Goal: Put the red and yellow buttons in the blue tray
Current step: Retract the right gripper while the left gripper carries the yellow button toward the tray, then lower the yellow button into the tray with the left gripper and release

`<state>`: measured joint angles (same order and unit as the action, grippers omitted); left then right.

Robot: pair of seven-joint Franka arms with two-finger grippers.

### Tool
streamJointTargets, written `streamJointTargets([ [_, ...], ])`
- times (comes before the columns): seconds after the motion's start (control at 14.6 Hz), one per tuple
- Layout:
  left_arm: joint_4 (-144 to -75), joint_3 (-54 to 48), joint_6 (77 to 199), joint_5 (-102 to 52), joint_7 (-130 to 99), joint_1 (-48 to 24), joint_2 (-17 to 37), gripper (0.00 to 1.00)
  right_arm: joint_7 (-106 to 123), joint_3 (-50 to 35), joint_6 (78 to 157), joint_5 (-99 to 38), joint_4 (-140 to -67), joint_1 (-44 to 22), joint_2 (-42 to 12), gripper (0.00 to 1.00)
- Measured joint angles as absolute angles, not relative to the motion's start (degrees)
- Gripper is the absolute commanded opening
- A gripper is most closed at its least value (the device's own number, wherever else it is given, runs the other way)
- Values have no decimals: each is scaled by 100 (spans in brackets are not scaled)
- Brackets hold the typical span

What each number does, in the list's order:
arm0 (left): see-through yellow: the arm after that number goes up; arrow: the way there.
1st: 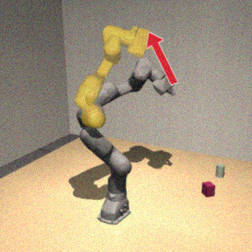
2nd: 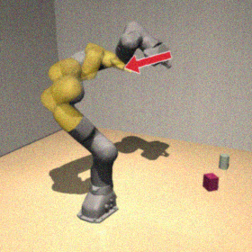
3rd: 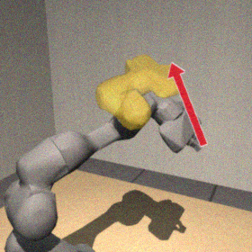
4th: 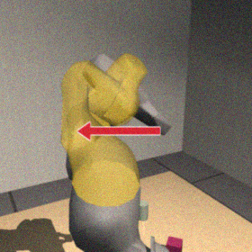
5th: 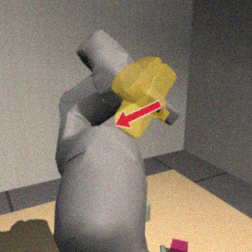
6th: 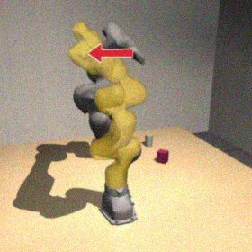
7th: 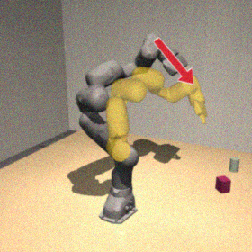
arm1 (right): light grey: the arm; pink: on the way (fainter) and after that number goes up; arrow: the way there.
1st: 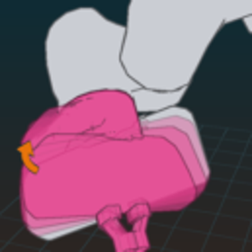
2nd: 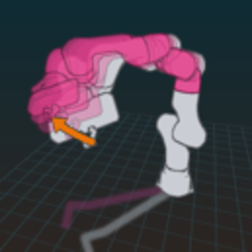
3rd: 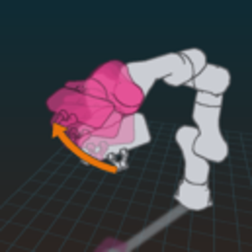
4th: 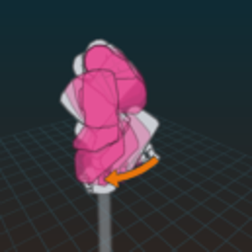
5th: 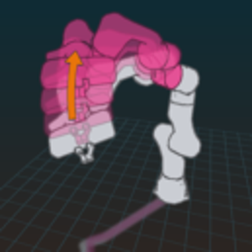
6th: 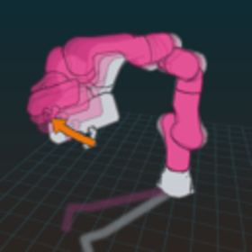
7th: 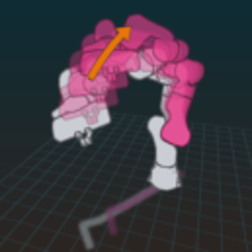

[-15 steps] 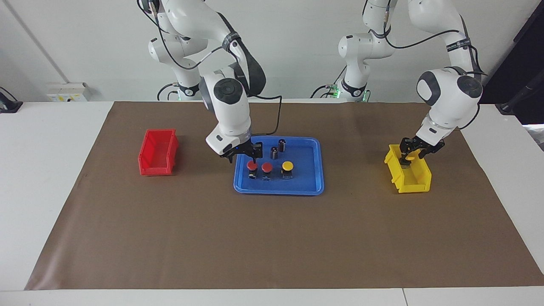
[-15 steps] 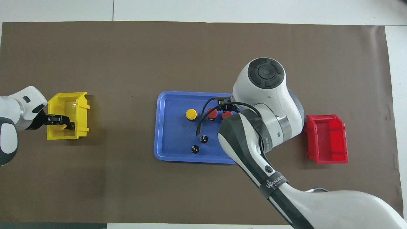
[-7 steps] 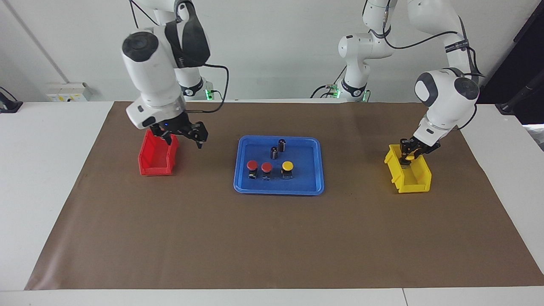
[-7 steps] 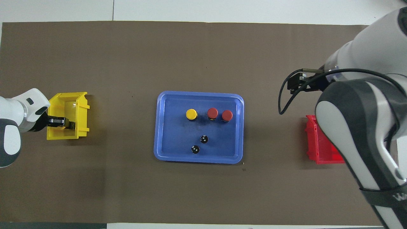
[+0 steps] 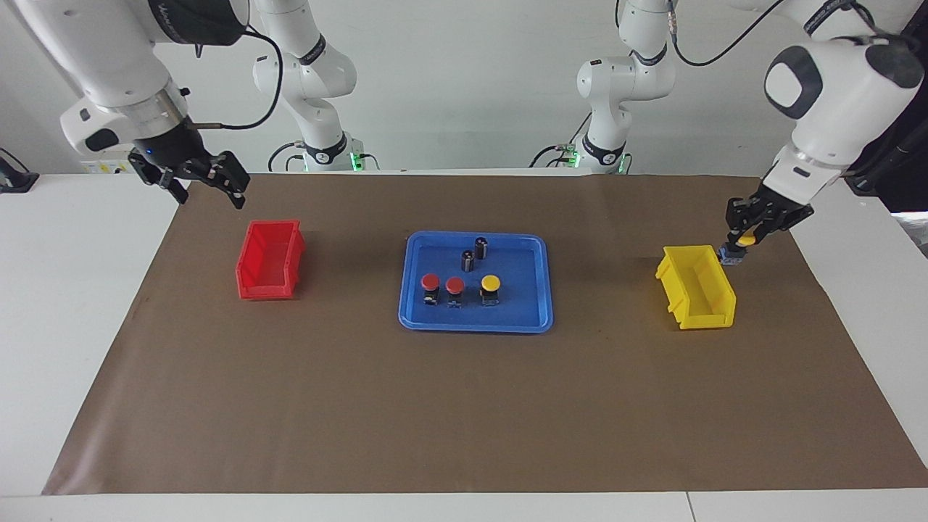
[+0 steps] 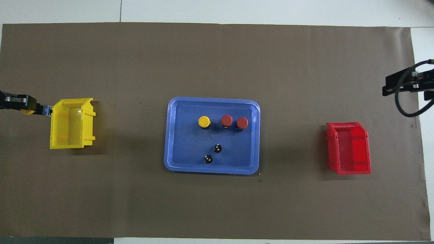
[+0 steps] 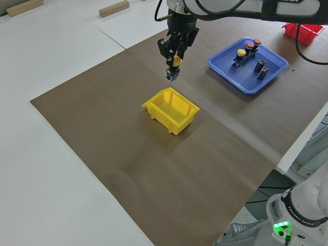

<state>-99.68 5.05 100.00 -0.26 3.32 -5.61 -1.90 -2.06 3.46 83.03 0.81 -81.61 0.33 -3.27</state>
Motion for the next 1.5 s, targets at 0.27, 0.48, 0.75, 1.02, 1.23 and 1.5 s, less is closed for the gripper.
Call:
streamJointTargets([
  [0.27, -10164, 387, 10306, -206, -1691, -2114, 15, 1, 51, 551, 8331, 190, -8445, 138, -199, 100],
  [0.48, -10332, 356, 11054, -421, -2872, -3198, 547, 1, 62, 597, 8334, 190, -8545, 153, -197, 100],
  [0.75, -10568, 368, 11980, -422, -3275, -3709, 1246, 1, 62, 596, 8328, 190, -8568, 152, -219, 100],
  [1.02, -10768, 446, 12484, -422, -3255, -3701, 1534, 1, 62, 593, 8308, 190, -8568, 145, -216, 100],
  [1.23, -10774, 426, 12624, -422, -3232, -3735, 1679, 93, 62, 587, 8304, 190, -8568, 120, -212, 100],
  [1.5, -10605, 431, 12348, -422, -3170, -3745, 1638, 96, 62, 577, 8304, 190, -8583, 113, -211, 100],
])
